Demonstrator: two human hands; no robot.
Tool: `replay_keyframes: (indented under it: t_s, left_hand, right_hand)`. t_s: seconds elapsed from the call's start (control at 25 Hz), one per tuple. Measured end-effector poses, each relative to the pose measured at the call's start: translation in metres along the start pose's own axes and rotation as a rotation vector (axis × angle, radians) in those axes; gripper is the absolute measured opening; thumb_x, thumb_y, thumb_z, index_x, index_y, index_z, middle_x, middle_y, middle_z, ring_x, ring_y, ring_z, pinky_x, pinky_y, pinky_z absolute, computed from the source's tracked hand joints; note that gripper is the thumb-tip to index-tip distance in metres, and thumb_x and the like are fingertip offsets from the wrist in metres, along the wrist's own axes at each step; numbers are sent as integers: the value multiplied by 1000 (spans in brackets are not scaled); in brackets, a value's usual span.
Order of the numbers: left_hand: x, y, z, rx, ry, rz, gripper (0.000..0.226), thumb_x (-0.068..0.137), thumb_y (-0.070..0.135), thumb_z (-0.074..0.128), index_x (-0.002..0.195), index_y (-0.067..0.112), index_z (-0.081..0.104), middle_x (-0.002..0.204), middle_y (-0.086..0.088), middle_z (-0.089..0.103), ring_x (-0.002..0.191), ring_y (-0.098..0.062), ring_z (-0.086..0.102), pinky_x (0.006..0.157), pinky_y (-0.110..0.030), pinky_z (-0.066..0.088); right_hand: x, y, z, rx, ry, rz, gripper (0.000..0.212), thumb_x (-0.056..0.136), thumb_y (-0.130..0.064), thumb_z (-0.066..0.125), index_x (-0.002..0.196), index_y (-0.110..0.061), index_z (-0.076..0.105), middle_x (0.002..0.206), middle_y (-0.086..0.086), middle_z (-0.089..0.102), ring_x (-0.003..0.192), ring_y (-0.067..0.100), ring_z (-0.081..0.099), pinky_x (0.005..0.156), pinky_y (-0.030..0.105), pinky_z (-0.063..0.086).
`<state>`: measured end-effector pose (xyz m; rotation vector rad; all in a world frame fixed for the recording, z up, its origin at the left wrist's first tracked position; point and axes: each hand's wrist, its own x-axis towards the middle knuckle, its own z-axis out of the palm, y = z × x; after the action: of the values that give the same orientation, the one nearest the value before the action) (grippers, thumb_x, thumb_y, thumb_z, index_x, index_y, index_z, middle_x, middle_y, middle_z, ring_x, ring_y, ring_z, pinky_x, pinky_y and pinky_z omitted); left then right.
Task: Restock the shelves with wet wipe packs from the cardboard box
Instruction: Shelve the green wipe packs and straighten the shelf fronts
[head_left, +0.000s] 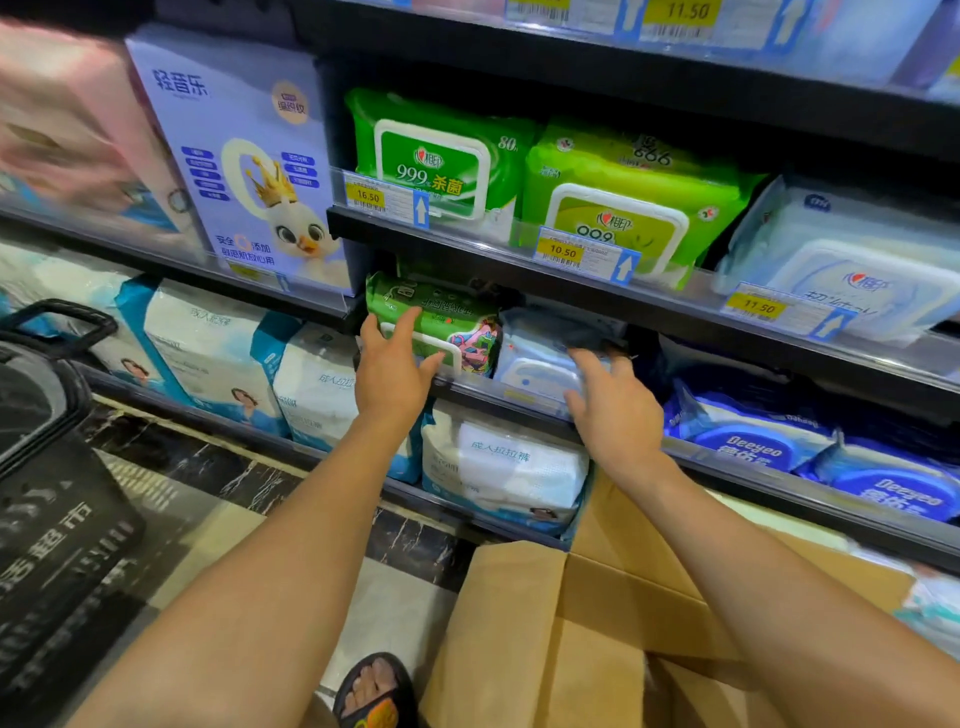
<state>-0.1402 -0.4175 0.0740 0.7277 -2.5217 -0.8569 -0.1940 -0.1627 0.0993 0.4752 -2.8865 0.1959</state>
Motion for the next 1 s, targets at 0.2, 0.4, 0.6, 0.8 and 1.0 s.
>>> replay_keyframes:
  t_s: [0.2,0.4,0.6,0.8,1.0]
  left_hand:
    - [5,5,3,-22,50,9,64,94,34,75,150,31,44,162,-19,21,138,-44,42,105,-52,46]
    - [11,7,6,-9,81,19,62,92,35,77,145,27,46,157,-19,25,132,-44,46,100,-50,48]
    - [18,11,12,10,82,20,61,91,36,78,142,23,47,155,-20,28,127,-44,49,99,-50,48]
    - [19,7,9,19,76,32,61,91,37,77,142,25,46,155,-18,28,129,-42,49,101,-51,49]
    - [12,6,6,51,-22,21,72,96,39,71,157,31,35,170,-19,10,149,-44,31,113,-54,41]
  right_hand:
    - [4,-9,-1,-85,4,20,57,98,-46,61,150,-38,38,136,15,50,108,38,59,61,38,46]
    - [11,0,-4,-113,0,11,56,99,-50,57,151,-39,37,123,16,59,105,38,61,62,37,44]
    - [20,2,-3,-38,-21,24,56,101,-46,57,153,-40,37,124,16,61,108,41,61,72,40,50]
    - [17,4,-1,-29,-19,6,54,102,-45,56,153,-38,38,120,17,62,107,41,61,68,39,46]
    - [10,6,-2,4,-33,-9,53,101,-43,56,151,-36,37,131,18,54,115,41,54,72,43,53]
